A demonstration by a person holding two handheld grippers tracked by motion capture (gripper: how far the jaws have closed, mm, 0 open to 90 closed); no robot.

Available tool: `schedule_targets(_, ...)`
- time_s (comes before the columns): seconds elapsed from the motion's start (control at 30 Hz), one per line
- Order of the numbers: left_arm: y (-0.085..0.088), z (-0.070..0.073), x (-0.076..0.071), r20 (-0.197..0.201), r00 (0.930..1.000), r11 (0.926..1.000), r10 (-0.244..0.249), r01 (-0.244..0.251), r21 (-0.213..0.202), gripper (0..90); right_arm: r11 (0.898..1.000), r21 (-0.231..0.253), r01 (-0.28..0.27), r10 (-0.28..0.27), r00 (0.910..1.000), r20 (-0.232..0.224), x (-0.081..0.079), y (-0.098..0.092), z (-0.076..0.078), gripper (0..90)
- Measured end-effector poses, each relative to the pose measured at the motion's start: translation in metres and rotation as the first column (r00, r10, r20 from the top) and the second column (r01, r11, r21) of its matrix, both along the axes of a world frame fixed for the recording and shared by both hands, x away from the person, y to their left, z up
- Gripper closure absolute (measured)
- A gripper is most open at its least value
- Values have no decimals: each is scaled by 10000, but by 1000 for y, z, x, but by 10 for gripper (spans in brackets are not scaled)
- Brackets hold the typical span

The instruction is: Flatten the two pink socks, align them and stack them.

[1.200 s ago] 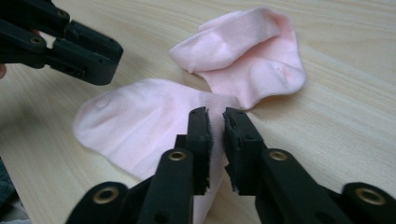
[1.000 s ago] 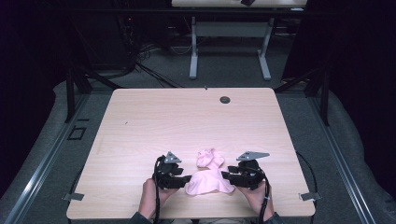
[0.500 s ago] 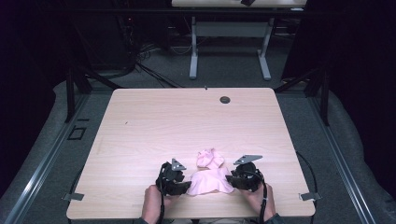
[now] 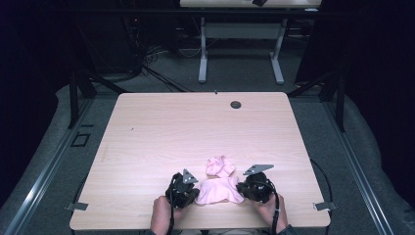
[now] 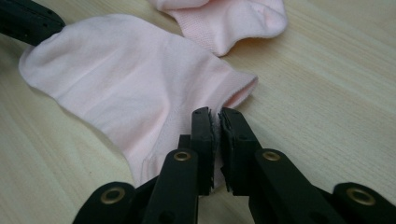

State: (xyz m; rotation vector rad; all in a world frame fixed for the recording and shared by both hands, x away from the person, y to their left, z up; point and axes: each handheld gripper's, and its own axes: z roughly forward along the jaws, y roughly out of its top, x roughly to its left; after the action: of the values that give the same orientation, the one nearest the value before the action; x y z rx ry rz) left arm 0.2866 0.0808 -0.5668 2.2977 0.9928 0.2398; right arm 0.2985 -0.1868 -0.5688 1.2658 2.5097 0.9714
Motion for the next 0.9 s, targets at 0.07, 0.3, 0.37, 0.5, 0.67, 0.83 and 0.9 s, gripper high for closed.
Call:
schedule_targets(0.07, 1, 0, -1, 41, 10000, 10000, -9, 9, 41, 898, 10000, 68, -6, 6, 10000, 36, -1, 1, 0, 841)
schedule_targets(0.3, 9, 0, -4, 58, 10000, 10000, 59, -60, 71, 900, 9996, 187, -201, 202, 9998, -92, -6, -3, 4, 843)
schedule_targets(0.37, 13, 0, -6, 94, 9999, 9999, 66, -68, 139, 900, 9991, 299, -289, 295, 9994, -198, -9, -4, 5, 842)
schedule_targets(0.5, 18, 0, -10, 91, 9999, 9998, 120, -121, 144, 900, 9990, 283, -333, 342, 9988, -346, -15, -6, 6, 840)
schedule_targets(0.67, 25, 0, -18, 120, 9999, 9997, 103, -106, 200, 900, 9982, 223, -554, 563, 9974, -450, -19, -6, 5, 840)
schedule_targets(0.83, 29, 2, -21, 140, 9999, 10000, 15, -15, -31, 889, 9972, 175, -732, 740, 9958, -536, -21, -7, 4, 793)
schedule_targets(0.9, 29, 4, -19, 188, 9998, 9998, 73, -70, -166, 754, 9967, 417, -696, 711, 9969, -338, -20, -7, 5, 769)
